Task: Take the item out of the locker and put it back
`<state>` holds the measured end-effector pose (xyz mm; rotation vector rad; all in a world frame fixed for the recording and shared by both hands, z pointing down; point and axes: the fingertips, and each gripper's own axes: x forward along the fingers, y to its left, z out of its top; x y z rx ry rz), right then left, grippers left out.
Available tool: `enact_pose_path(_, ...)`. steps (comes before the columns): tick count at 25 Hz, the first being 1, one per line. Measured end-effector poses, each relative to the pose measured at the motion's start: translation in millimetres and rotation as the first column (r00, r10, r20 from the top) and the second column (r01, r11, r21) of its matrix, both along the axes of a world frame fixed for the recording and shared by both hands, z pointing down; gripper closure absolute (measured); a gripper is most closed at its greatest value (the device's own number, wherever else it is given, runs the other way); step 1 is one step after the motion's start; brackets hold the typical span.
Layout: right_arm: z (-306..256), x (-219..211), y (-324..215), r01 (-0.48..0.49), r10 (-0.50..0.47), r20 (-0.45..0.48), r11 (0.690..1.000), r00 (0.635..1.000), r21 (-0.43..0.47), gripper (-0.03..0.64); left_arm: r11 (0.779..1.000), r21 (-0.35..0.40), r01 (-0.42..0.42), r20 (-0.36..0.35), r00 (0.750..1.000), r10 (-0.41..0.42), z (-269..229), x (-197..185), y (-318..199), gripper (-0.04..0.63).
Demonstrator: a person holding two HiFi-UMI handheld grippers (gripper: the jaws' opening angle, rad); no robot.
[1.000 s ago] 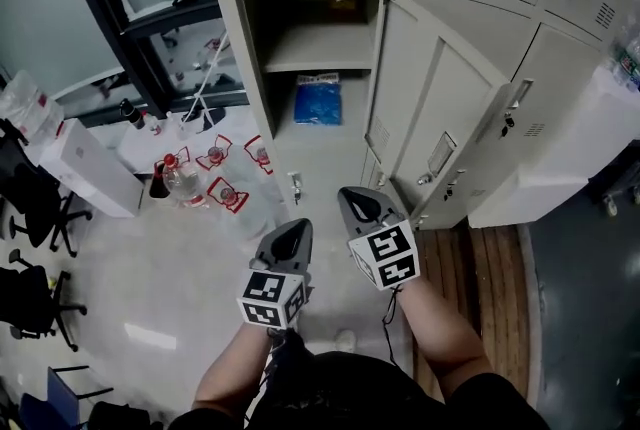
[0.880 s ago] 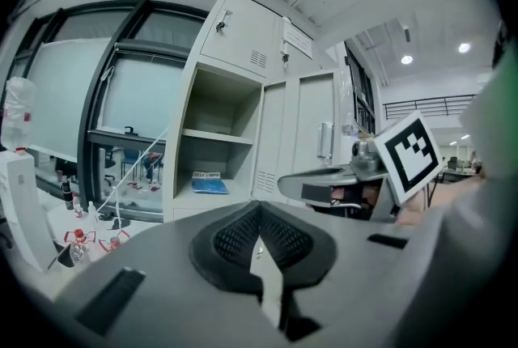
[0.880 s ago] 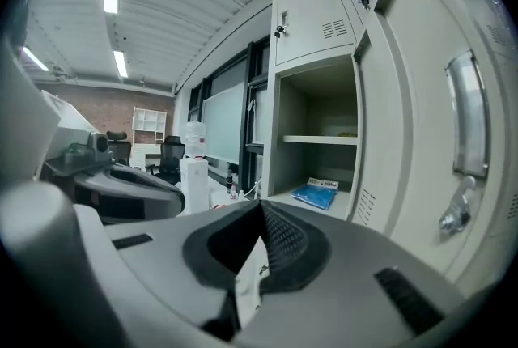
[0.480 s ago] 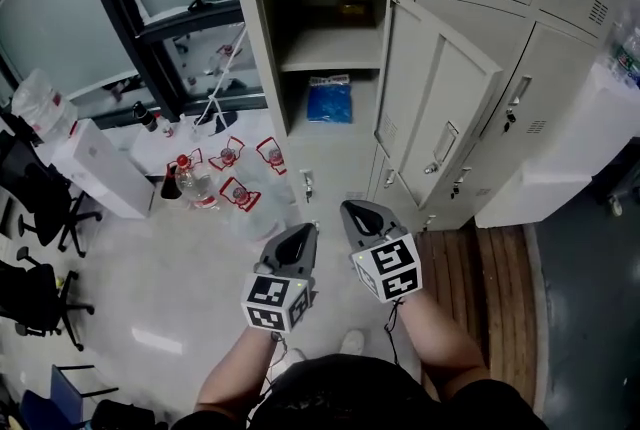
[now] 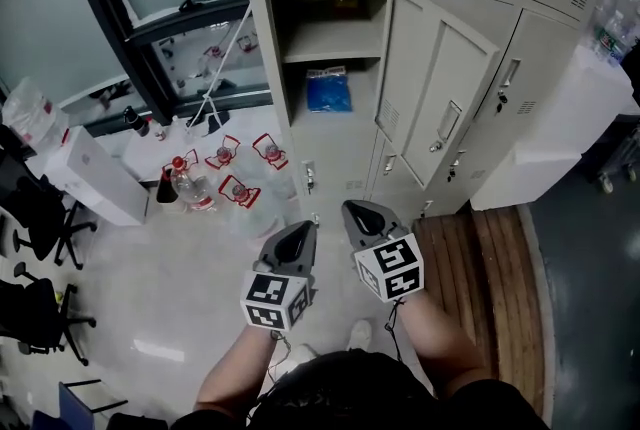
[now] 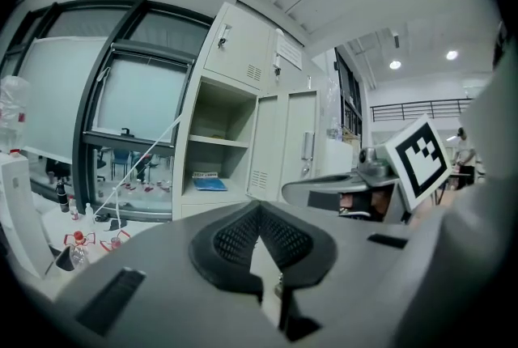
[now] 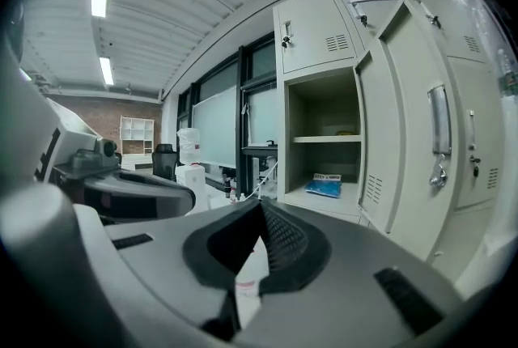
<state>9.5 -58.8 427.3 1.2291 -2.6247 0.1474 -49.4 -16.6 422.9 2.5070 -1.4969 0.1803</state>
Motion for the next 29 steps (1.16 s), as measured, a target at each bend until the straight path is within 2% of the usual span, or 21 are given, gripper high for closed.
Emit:
enact_pose_path(11,-3.3,-20.7,33.3,-0.042,0.043,-0.012,0.999,0.999,0.011,0.617,0.999,0.006,-0.040,-0.011,0.999,0.040,-1.3,-23.7,30.1,0.591)
enact_pose_path(29,-3.9,-24.9,59.1,-0.052,0.052,-0.024,0.999,0.998,0.008,0.617,0.998,0.005,-0.056,-0.022,0.998,0.056,-0.9,-27.1,52.3,0.591)
